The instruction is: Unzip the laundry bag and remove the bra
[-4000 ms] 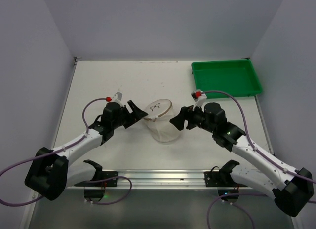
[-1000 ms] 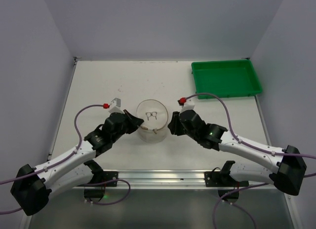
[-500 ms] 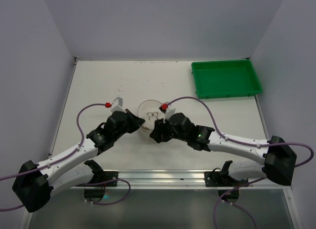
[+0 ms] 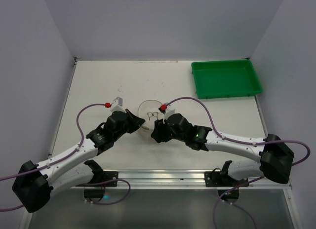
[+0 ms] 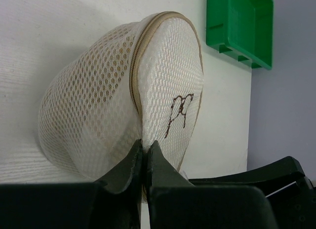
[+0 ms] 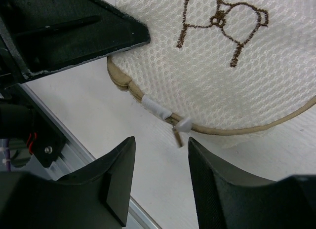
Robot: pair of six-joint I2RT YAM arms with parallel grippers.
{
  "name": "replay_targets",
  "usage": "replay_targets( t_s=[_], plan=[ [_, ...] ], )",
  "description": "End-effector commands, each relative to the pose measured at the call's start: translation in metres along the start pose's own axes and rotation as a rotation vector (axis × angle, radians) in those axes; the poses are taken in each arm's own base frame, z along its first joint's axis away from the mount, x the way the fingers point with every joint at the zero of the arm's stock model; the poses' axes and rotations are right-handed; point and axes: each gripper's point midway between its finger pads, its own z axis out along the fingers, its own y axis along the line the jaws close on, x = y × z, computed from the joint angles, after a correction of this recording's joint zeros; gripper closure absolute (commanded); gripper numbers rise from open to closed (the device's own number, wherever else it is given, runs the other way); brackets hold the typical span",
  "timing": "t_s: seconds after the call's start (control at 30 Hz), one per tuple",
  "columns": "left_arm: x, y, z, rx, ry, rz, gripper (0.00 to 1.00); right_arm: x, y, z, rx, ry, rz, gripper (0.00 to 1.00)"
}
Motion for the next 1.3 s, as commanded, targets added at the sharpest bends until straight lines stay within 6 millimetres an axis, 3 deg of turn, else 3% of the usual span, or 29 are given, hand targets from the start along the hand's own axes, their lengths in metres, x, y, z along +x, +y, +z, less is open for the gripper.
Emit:
replay_targets(
  t_s=[0.0, 0.2, 0.37, 0.5, 0.7, 0.83, 0.87, 0.93, 1.07, 1.1, 1.13, 1.17, 1.27],
  plan=[
    [-0.012, -0.020, -0.005, 0.051, -0.032, -0.015, 1.00, -0.011, -0.008, -0.002, 0.049, -0.045, -0.001, 0.52],
    [-0.012, -0.022, -0.004, 0.055, -0.032, -0.018, 1.00, -0.005, -0.012, 0.000, 0.058, -0.032, -0.023, 0.52],
    [-0.012, -0.024, -0.005, 0.061, -0.030, -0.021, 1.00, -0.006, 0.000, 0.005, -0.011, -0.029, -0.033, 0.54],
    [-0.012, -0.025, -0.005, 0.068, -0.028, -0.024, 1.00, -0.003, 0.003, 0.010, -0.025, -0.023, -0.036, 0.62],
    [-0.013, -0.027, -0.007, 0.073, -0.028, -0.022, 1.00, -0.004, 0.000, 0.017, -0.002, -0.026, -0.035, 0.66],
    [-0.011, -0.024, -0.007, 0.063, -0.024, -0.011, 1.00, -0.004, -0.010, 0.017, 0.040, -0.032, -0.029, 0.81],
    [-0.010, -0.021, -0.007, 0.054, -0.023, -0.009, 1.00, -0.005, -0.015, 0.017, 0.059, -0.028, -0.024, 0.90],
    [-0.009, -0.013, -0.007, 0.037, -0.025, -0.003, 1.00, -0.003, -0.027, 0.013, 0.104, -0.018, -0.028, 0.99],
    [-0.008, 0.008, -0.011, -0.026, -0.039, 0.019, 1.00, -0.001, -0.060, -0.005, 0.171, -0.022, -0.003, 1.00],
    [-0.012, 0.010, -0.014, -0.029, -0.052, 0.025, 1.00, -0.010, -0.073, -0.014, 0.195, -0.055, 0.025, 1.00],
    [-0.016, 0.017, -0.014, -0.051, -0.071, 0.044, 1.00, -0.001, -0.087, -0.021, 0.238, -0.026, 0.036, 1.00],
    [-0.018, 0.022, -0.017, -0.068, -0.076, 0.051, 1.00, -0.004, -0.103, -0.027, 0.283, -0.039, 0.057, 1.00],
    [-0.027, 0.032, -0.018, -0.091, -0.089, 0.082, 1.00, -0.007, -0.120, -0.042, 0.326, -0.061, 0.050, 1.00]
  ],
)
